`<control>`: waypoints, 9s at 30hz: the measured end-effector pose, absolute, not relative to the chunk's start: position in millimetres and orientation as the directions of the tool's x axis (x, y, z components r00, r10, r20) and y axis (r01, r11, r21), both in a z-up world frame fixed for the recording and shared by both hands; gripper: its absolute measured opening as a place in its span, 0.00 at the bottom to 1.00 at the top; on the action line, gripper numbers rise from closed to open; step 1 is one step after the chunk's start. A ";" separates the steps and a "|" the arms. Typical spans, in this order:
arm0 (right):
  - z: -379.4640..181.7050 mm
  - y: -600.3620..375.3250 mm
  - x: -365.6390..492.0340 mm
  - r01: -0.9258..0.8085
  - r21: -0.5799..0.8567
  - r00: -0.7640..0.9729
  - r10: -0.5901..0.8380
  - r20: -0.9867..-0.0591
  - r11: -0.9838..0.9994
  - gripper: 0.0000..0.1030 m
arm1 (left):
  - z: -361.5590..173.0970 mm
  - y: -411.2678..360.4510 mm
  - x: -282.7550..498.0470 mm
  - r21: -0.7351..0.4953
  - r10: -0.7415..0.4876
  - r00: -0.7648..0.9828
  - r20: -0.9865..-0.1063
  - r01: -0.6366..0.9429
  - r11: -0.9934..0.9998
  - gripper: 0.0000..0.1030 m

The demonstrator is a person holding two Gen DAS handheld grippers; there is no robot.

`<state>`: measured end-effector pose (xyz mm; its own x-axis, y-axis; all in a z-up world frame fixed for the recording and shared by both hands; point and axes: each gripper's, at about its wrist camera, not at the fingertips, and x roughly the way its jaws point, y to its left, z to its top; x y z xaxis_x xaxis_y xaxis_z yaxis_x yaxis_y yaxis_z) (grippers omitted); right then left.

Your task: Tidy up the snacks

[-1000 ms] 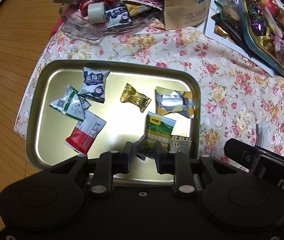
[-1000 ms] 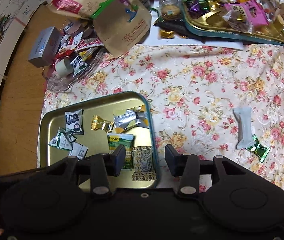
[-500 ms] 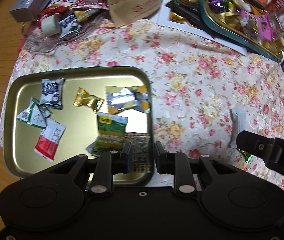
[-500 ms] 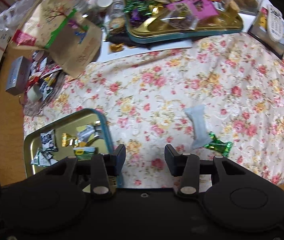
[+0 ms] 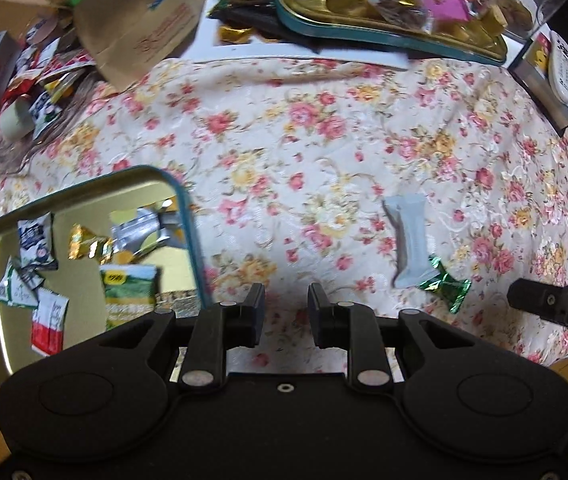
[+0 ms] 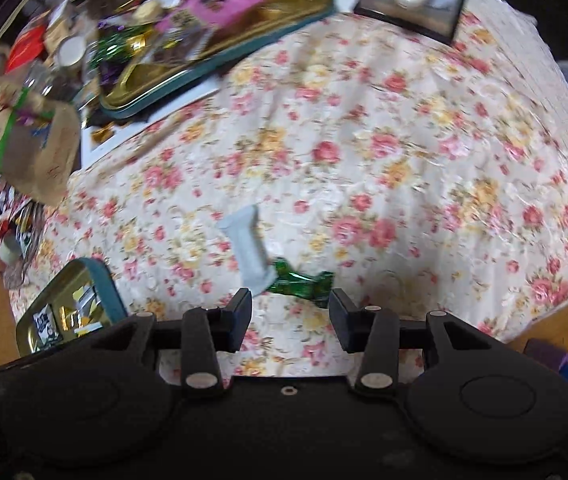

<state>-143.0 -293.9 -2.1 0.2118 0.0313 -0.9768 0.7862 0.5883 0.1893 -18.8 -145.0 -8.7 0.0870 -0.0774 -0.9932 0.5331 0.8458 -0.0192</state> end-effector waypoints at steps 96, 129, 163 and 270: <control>-22.3 -253.5 -143.3 0.538 0.041 0.174 -0.064 -0.983 0.842 0.43 | -65.3 -182.9 14.3 0.007 -0.035 0.088 -0.996 0.441 0.897 0.26; -81.7 -226.8 -108.3 0.355 -0.049 0.111 -0.094 -0.989 0.934 0.41 | -20.2 -154.0 11.2 -0.034 -0.097 0.117 -0.988 0.447 0.894 0.26; -87.8 -264.2 -101.7 0.549 -0.005 0.103 -0.073 -0.992 0.836 0.43 | 3.1 -46.5 41.8 -0.076 -0.114 0.098 -0.989 0.324 0.943 0.26; -36.8 -89.0 -8.2 0.402 0.109 0.182 0.037 -0.983 0.909 0.42 | -6.9 45.0 46.0 0.061 0.018 0.177 -0.984 0.240 0.969 0.33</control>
<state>-8.2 -89.0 -36.8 0.1824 0.0368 -0.9825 0.4020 0.9092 0.1087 46.0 45.0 -6.9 0.1769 0.0182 -0.9841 0.2397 0.9689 0.0610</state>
